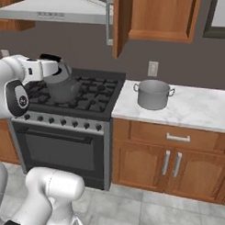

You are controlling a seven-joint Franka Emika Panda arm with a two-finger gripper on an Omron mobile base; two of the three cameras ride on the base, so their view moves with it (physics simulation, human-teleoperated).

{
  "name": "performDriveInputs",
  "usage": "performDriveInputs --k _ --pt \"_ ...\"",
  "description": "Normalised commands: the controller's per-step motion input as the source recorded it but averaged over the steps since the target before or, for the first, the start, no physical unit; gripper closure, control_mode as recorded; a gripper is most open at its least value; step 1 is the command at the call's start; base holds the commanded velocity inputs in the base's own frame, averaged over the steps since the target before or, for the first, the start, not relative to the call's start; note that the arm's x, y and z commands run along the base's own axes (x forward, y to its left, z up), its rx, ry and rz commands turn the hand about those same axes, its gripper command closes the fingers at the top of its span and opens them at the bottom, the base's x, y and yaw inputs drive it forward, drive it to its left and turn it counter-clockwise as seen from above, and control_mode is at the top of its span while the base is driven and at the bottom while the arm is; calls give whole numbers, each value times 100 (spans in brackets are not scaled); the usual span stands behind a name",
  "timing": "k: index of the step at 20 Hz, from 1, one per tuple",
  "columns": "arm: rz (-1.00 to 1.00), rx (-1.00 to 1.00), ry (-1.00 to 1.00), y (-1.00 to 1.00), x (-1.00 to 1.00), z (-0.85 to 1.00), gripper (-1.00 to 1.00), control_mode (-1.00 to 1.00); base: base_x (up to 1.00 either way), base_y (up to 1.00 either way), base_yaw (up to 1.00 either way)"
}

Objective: Pick the kettle from the cabinet and place it on a stove burner. Then pick the pot from the counter and place it on another stove burner. Finally, turn both burners on.

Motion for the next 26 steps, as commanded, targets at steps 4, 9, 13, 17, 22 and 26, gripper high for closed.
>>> performDriveInputs --k 4,9,13,17,22,26 --pt "0 0 0 0 0 0 100 100 1 54 0" --pt "0 0 0 0 0 0 100 100 17 60 0" --pt "0 0 0 0 0 0 100 100 31 64 -1" --pt "0 0 0 0 0 0 100 100 45 58 0" --pt "0 0 0 0 0 0 100 100 54 51 0" --pt "0 0 0 0 0 0 100 100 56 36 0"
